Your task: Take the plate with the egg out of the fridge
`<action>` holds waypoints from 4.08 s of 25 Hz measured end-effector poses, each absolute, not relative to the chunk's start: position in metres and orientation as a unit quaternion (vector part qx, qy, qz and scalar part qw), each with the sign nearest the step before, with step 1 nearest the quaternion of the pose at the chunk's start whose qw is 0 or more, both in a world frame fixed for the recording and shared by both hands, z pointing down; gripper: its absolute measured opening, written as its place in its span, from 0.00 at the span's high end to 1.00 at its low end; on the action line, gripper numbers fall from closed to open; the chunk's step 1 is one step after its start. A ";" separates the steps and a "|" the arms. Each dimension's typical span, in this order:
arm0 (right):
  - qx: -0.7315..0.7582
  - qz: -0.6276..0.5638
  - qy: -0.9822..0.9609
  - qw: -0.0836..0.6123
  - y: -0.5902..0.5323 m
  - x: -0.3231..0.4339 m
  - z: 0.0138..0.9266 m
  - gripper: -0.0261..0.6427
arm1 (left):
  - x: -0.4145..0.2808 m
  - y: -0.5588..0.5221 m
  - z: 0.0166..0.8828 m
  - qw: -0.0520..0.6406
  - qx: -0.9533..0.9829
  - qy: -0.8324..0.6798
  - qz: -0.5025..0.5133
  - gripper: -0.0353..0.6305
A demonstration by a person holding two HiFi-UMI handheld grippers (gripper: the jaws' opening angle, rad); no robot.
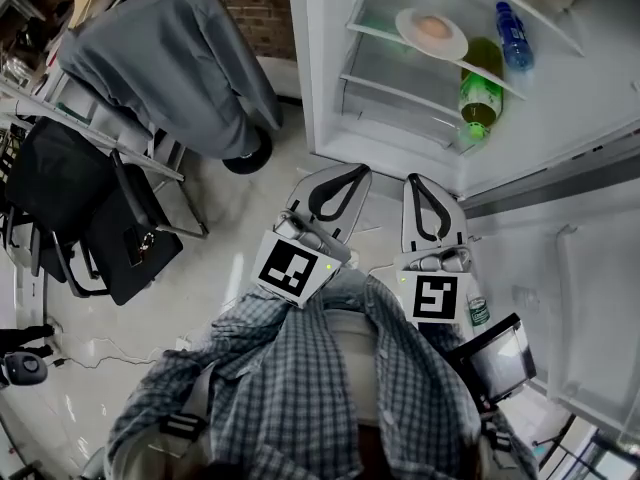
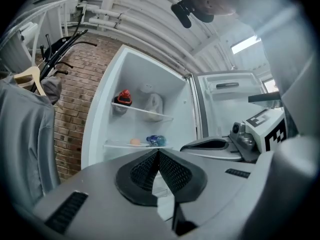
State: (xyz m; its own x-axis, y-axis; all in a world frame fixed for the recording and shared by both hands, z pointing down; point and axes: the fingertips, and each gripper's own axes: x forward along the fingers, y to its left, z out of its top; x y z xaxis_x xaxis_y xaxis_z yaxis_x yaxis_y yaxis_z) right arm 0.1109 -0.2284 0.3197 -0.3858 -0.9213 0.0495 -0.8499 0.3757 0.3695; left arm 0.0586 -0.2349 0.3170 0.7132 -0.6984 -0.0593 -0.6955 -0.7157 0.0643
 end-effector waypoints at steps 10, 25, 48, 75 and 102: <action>0.520 -0.168 -0.810 0.214 -0.257 0.136 0.330 0.95 | 0.104 -0.269 0.315 0.044 0.932 -0.359 -0.034 0.94; 0.554 -0.180 -0.778 0.233 -0.300 0.152 0.333 0.95 | 0.131 -0.308 0.321 0.052 0.951 -0.305 -0.020 0.94; 0.534 -0.267 -0.679 0.427 -0.437 0.192 0.343 0.85 | 0.127 -0.379 0.313 0.089 0.949 -0.298 -0.056 0.94; 0.473 -0.392 -0.592 0.522 -0.467 0.184 0.352 0.93 | 0.124 -0.405 0.329 0.185 0.928 -0.312 -0.079 0.94; 0.476 -0.400 -0.588 0.518 -0.442 0.191 0.344 0.93 | 0.146 -0.460 0.343 0.549 0.756 -0.217 -0.282 0.84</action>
